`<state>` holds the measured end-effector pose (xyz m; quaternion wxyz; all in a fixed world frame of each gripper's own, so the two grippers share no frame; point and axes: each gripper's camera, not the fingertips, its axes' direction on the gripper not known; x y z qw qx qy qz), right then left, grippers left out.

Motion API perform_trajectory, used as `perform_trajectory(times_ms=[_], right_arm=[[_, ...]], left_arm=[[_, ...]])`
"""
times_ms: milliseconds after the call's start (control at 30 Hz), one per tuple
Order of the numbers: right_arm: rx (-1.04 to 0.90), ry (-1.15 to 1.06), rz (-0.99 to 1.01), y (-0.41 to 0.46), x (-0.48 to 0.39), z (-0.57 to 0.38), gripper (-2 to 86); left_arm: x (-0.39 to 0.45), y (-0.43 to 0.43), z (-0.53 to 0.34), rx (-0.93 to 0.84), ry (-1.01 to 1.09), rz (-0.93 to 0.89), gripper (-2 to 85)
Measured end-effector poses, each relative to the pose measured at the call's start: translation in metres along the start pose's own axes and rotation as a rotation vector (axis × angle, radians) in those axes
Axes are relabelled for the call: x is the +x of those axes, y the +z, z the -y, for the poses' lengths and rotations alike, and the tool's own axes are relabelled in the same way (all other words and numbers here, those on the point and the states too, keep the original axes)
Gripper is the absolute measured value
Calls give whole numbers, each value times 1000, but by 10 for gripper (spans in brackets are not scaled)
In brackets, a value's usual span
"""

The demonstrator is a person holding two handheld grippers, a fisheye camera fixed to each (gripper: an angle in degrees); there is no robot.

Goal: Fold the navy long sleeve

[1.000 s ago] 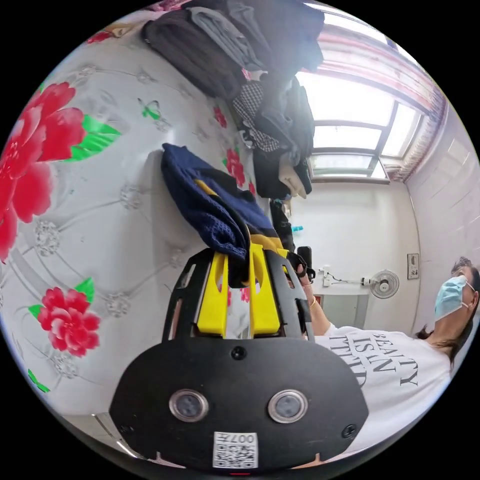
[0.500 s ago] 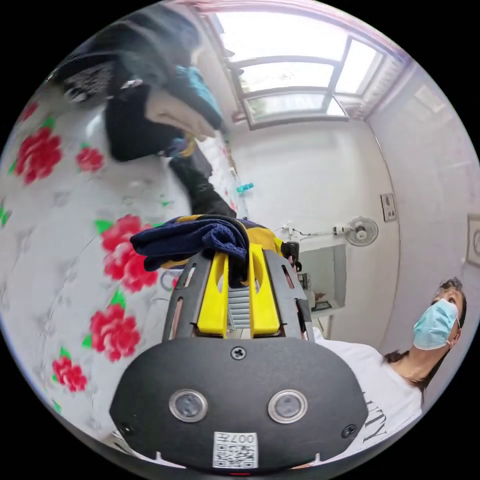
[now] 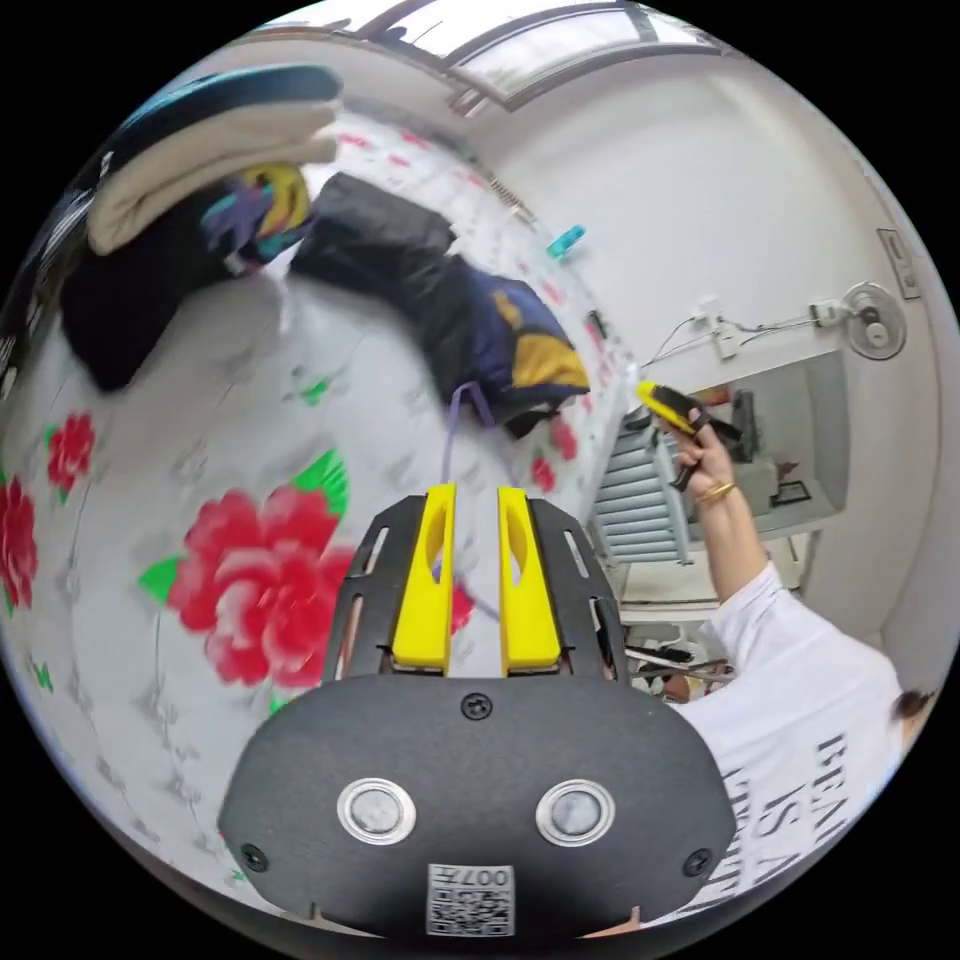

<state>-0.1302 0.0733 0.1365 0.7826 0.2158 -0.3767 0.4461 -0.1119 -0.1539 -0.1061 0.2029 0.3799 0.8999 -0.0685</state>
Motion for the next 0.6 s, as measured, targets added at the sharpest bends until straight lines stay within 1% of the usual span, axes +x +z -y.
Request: perform_trajectory(times_ms=[67,100,133,167,200,267,300,367,400,467,567,600], right_arm=[[-85,-105,23,49,-26,-46,43],[-113,-135,34,62,-36,-59,44],[-175,-202,63,89,-60,-84,46],[-247,-276,95,117,-88,-109,47],[-284,-312,110,130,-102,-122,48],[-448,-485,163,183,-169,-171,51],[-488,-535,161,195,-185,-184,52],[-622,-725,147,236,-249,-231,53],[-649,-776,145,244,-263,-242,54],[-717,-963,110,269,-313,-281,57],[-785,-1118,43,297,-353,-321,58],[-803,-1135,28,304,-359,-328,58]], left_arm=[[-42,6,-61,-55,-80,116,65],[-52,4,-78,-70,-111,141,65],[-72,-3,-113,-91,-183,198,65],[-88,-15,-149,-88,-267,256,65],[-95,-23,-167,-78,-312,284,65],[-115,-61,-236,11,-518,390,68],[-119,-71,-253,46,-570,408,70],[-128,-109,-313,232,-752,445,87],[-130,-118,-327,288,-787,440,93],[-139,-147,-373,464,-910,428,113],[-151,-183,-409,558,-999,505,119],[-154,-191,-415,574,-1015,523,119]])
